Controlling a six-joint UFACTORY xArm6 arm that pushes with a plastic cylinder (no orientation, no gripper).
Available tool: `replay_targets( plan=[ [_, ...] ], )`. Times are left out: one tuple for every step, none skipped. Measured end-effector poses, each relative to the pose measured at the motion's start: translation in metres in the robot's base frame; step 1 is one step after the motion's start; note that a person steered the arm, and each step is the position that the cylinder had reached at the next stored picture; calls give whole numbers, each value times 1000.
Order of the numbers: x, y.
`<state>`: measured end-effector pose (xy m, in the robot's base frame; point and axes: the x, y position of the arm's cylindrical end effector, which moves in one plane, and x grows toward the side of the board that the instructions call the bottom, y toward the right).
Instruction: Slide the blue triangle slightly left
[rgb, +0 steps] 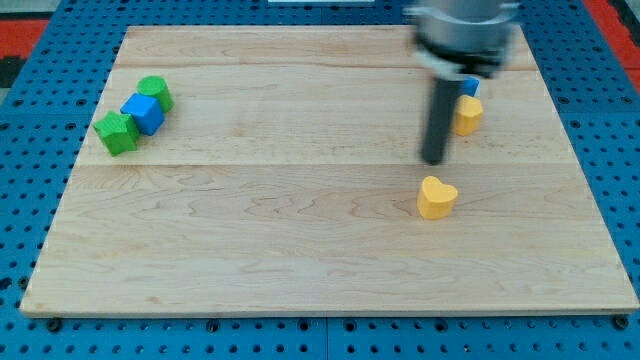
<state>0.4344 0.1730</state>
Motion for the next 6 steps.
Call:
replay_targets(
  plan=[
    [-43, 76],
    [-95, 65],
    [-98, 28],
    [-99, -23],
    [-106, -8],
    [-124, 10]
  ],
)
